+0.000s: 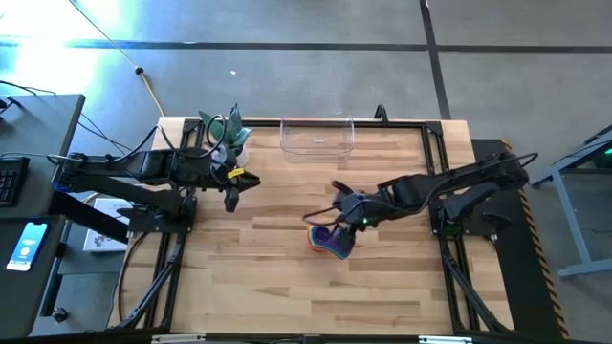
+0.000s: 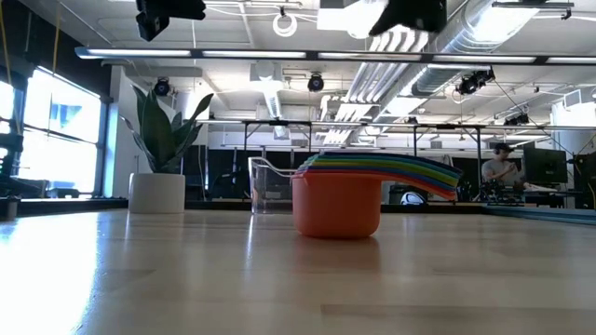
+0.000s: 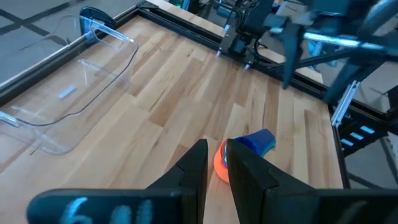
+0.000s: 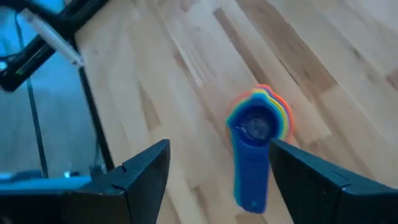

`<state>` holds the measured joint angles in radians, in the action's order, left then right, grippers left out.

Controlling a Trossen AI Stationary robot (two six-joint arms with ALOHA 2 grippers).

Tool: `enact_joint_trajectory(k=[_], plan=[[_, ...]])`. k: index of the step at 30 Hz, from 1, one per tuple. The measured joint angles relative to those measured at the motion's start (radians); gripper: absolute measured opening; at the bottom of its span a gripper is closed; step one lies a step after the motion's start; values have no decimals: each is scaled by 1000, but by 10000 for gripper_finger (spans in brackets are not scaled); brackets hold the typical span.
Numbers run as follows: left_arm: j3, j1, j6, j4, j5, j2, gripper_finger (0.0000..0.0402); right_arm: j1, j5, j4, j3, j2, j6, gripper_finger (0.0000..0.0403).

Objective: Nest measuring cups in basket
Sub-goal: Put the stack of measuring cups into the transparent bin

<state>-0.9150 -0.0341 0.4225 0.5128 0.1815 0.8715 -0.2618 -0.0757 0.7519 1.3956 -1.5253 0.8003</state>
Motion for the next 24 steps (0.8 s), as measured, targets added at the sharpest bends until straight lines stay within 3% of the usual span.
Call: enact_joint_trajectory(k=[8,24], plan=[[0,0,-13,0,0,0,48,-7,-44,314,234,-180,-98,237],[0,0,-14,9,0,0,48,10,52,400,253,-348,-14,237]])
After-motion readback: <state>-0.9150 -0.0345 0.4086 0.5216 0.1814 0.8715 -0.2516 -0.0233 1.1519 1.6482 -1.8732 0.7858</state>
